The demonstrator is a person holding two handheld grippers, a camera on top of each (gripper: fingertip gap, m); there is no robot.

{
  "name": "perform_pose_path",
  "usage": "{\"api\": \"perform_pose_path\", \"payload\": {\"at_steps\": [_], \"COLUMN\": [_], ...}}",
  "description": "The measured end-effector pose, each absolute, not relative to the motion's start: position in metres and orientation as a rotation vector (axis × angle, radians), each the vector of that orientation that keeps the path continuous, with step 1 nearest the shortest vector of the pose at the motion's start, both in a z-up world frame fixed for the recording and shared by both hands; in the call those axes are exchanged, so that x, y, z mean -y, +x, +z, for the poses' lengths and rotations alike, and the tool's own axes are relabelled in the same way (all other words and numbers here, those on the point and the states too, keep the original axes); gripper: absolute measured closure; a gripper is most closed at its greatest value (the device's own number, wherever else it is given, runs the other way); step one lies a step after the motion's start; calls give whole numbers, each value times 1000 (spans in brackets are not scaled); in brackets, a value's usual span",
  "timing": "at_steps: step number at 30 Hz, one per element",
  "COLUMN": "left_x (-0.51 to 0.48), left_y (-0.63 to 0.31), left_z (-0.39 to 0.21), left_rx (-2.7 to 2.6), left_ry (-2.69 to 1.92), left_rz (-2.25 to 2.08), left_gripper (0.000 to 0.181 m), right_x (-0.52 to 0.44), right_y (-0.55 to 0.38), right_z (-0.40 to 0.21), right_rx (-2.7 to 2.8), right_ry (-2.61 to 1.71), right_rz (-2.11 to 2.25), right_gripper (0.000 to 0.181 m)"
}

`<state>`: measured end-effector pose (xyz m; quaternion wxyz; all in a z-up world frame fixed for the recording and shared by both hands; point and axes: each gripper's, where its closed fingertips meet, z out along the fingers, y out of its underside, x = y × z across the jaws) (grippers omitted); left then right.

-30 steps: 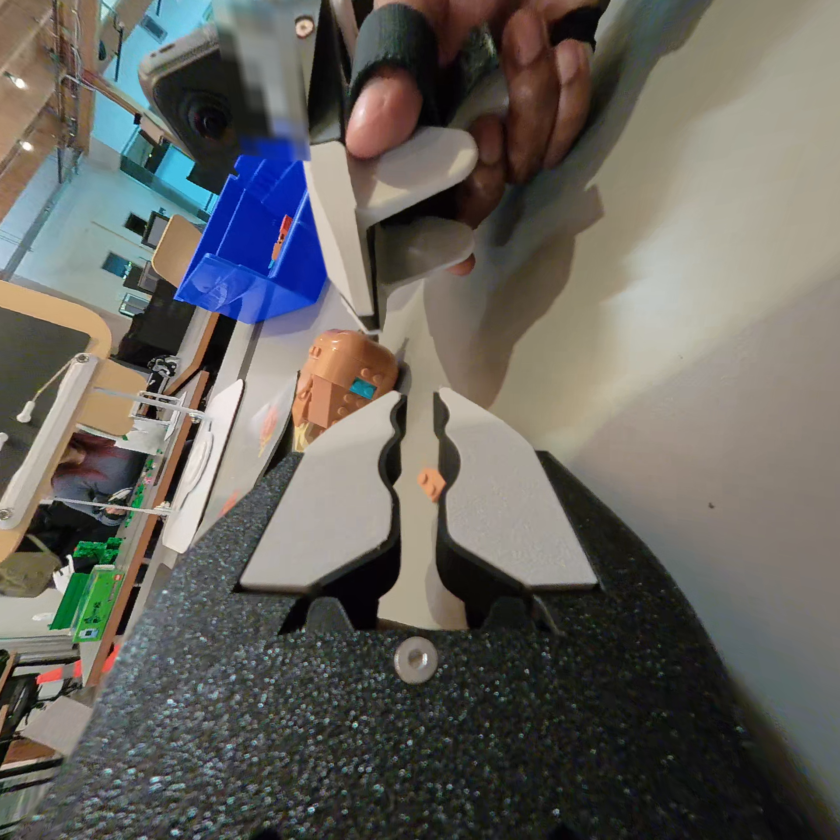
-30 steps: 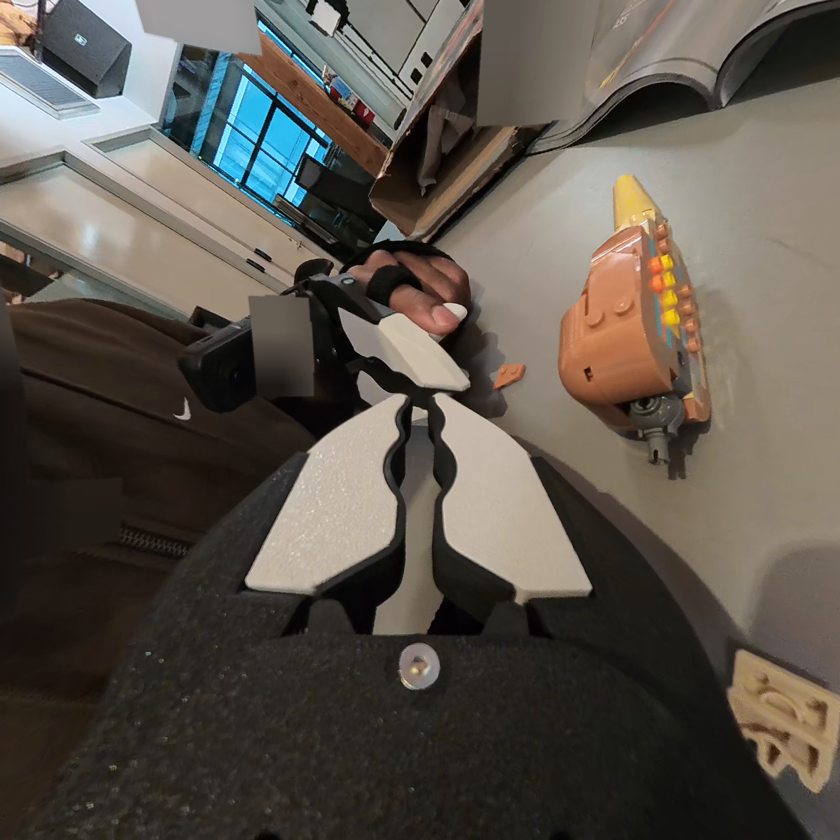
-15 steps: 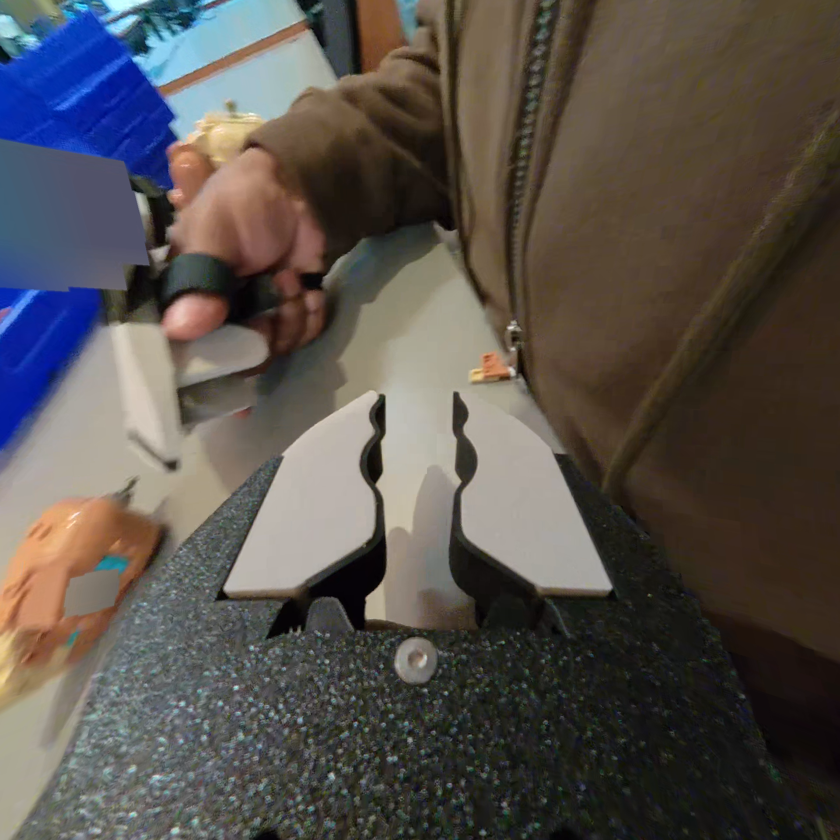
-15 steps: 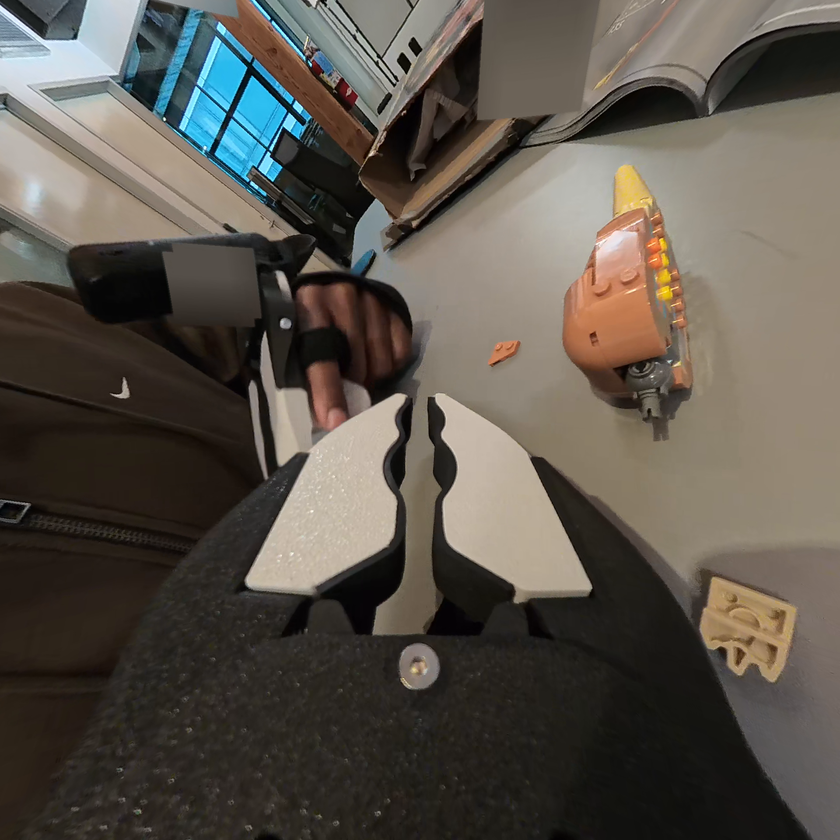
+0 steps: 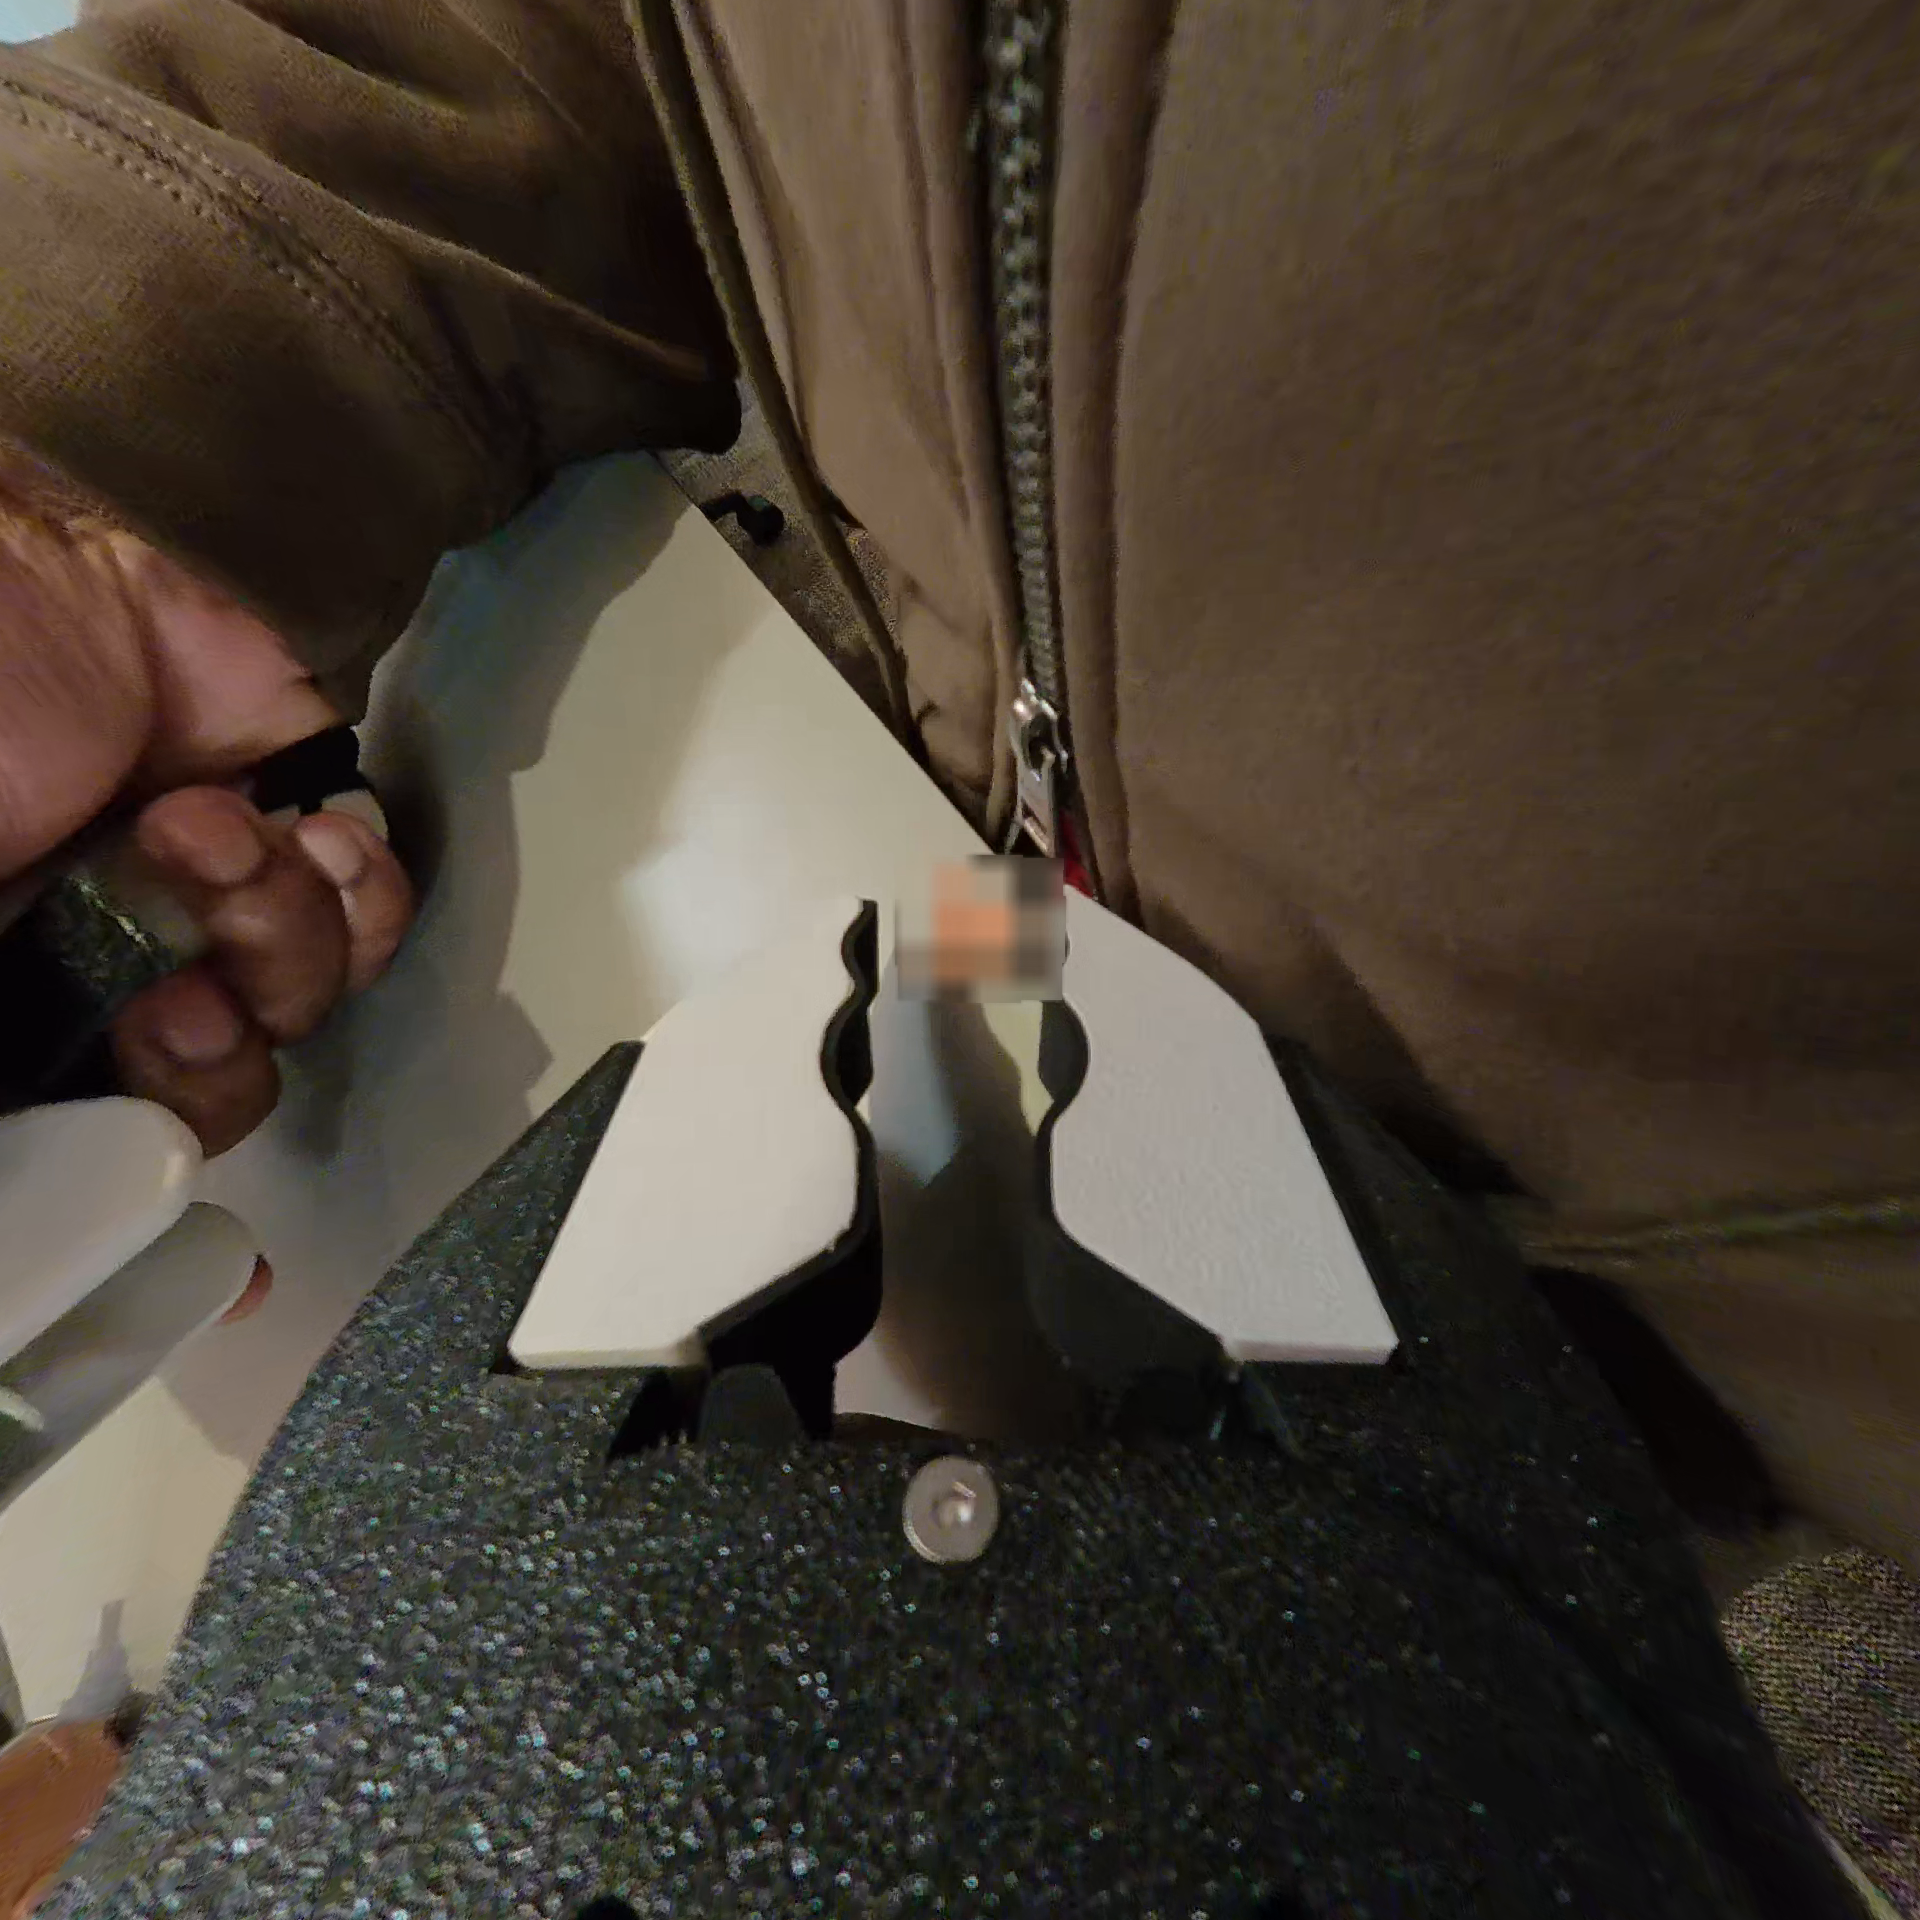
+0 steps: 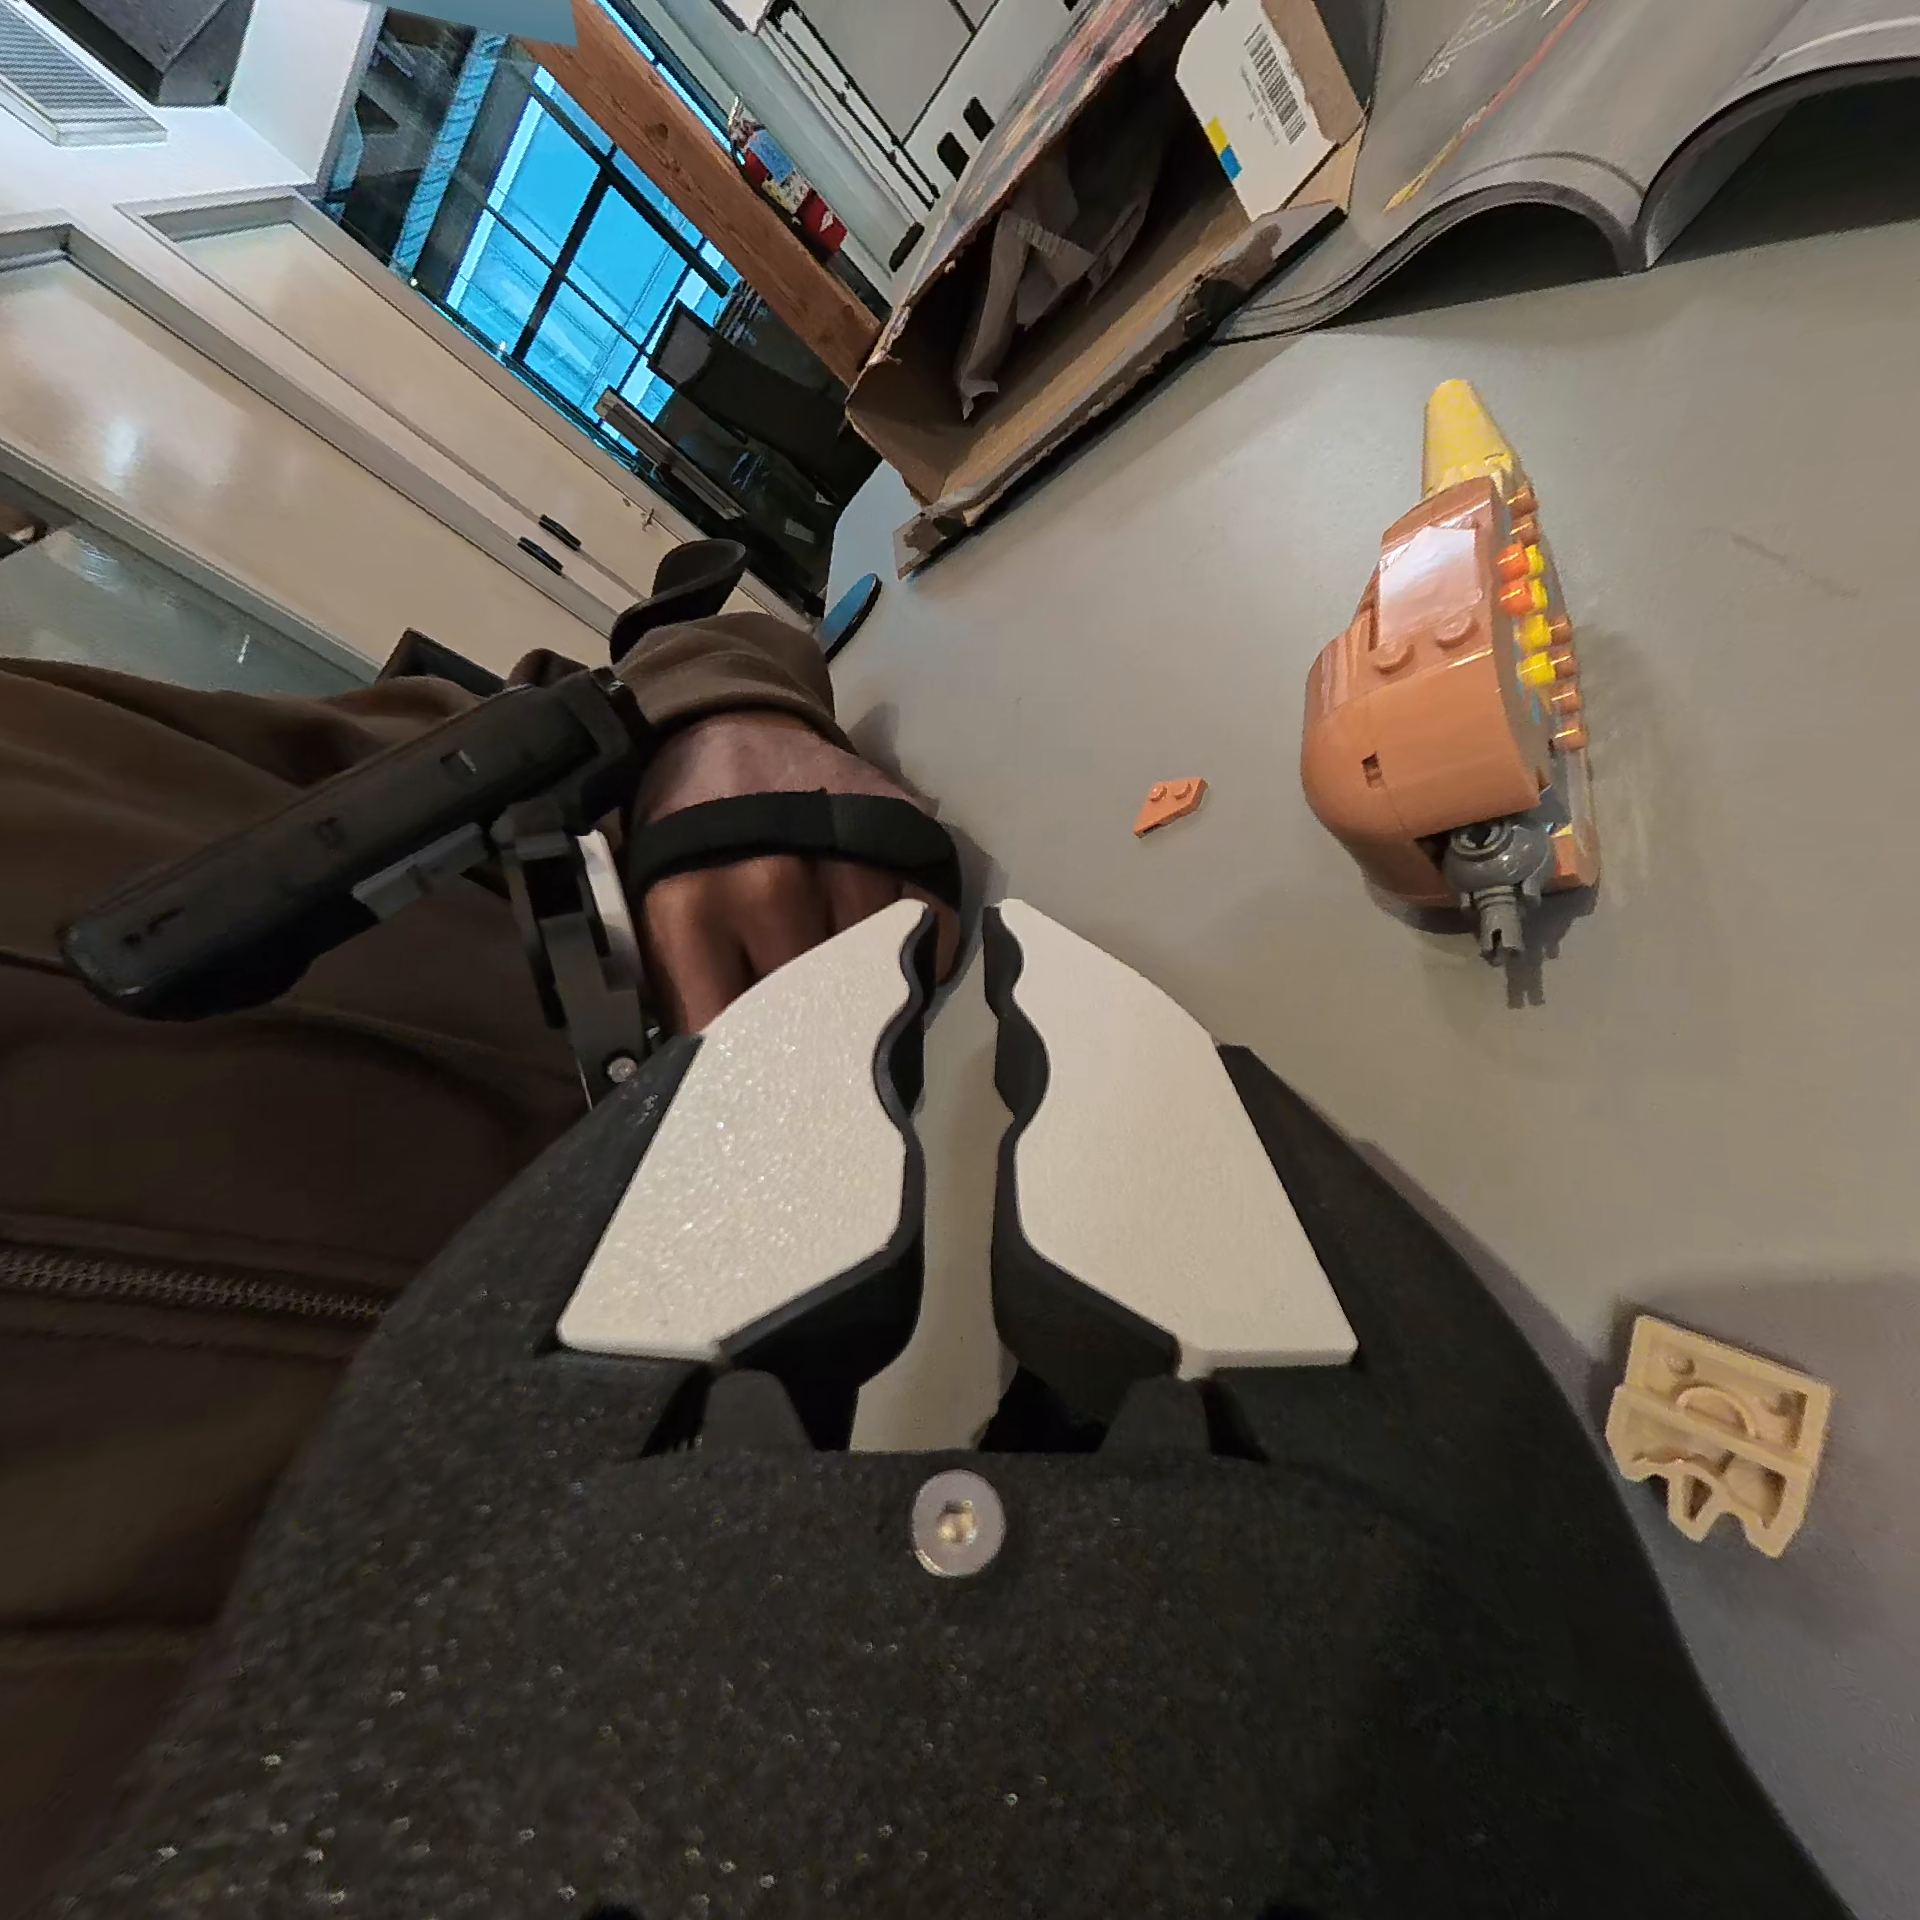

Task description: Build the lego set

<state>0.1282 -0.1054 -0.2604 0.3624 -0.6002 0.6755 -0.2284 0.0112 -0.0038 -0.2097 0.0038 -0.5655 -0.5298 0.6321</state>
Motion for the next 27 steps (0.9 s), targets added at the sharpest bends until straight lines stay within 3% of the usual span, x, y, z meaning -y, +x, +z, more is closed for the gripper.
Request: {"api": "perform_pose_path", "payload": {"at_steps": [10, 27], "left_x": [95, 83], "left_y": [120, 121], "left_z": [-265, -262], "left_rx": [-1632, -1443], "left_ry": [-1723, -1819], "left_rz": [-573, -453], "left_gripper": [173, 153], "right_x": [3, -2], "right_y": [12, 15], "right_z": [-208, -207], "right_rx": [1648, 1645], "right_ry": [-1757, -1725], "right_rz": [1996, 1938], "right_gripper": [172, 171]}}
